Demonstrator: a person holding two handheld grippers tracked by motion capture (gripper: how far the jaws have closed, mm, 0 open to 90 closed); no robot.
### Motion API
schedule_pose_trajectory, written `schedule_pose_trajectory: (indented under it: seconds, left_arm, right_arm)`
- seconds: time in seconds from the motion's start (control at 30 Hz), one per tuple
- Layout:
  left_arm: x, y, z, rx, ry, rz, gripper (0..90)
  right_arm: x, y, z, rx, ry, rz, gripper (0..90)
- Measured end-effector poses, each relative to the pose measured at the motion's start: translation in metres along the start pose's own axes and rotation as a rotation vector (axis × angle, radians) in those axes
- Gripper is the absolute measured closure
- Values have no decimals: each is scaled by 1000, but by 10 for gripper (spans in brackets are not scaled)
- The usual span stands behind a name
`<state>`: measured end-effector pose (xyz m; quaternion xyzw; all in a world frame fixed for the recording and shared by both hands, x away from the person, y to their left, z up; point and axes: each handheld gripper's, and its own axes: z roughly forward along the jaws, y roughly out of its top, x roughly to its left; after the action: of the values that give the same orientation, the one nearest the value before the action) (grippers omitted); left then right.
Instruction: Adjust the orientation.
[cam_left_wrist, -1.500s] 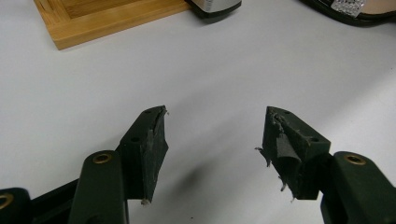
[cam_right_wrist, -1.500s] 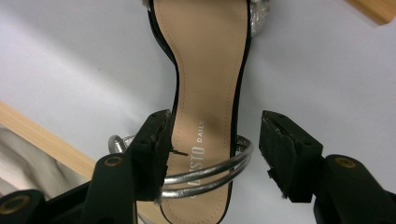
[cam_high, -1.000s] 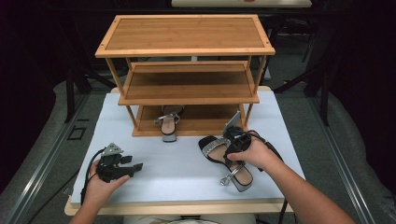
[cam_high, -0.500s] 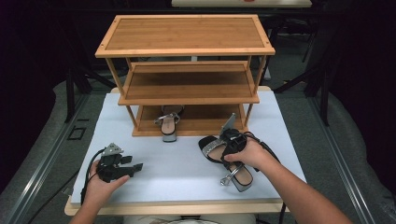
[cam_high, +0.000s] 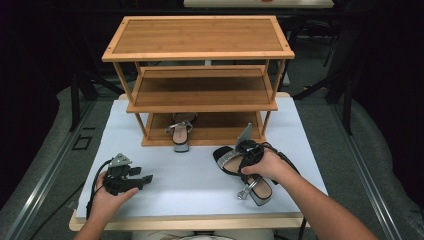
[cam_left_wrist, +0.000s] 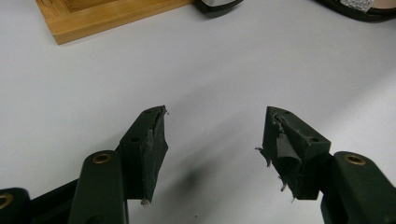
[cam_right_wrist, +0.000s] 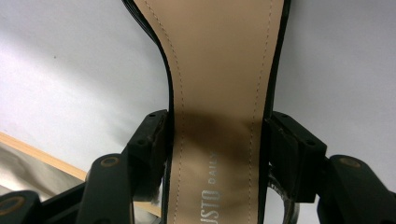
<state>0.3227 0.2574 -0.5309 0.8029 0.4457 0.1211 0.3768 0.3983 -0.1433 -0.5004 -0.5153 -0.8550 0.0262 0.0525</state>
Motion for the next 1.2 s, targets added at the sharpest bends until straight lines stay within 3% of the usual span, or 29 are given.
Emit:
schedule_pose_trajectory:
  seconds: [0.1,0.13,0.17,0.37,0.5,0.53,0.57,0.73,1.0,1.2]
  left_arm:
    - [-1,0,0,0,-2,8,394]
    - [-1,0,0,0,-1,8,393]
    - [0,0,0,0,-1,8,393]
    - [1,0,0,1,0,5,393]
    - [1,0,0,-2,3,1,393]
    - [1,0,0,-2,3,1,394]
    - [1,0,0,-1,2,6,394]
    - [1,0,0,-2,3,5,393]
    - [1,0,0,-3,3,3,393]
    - [1,0,0,4,-1,4,393]
  right_arm:
    - [1,1,2,12,-7,3,398]
    - [1,2,2,44,-10,-2,400]
    - [2,1,5,29,2,16,403]
    - [0,-2,6,3,10,6,413]
    - [-1,-4,4,13,11,-3,416]
    - [-2,-5,5,-13,15,-6,417]
    - [-2,-6,4,6,14,-11,417]
    - [-1,-11,3,-32,14,-16,419]
    - [-2,-17,-12,-113,58,-24,420]
    - [-6,-12,-23,-179,61,12,420]
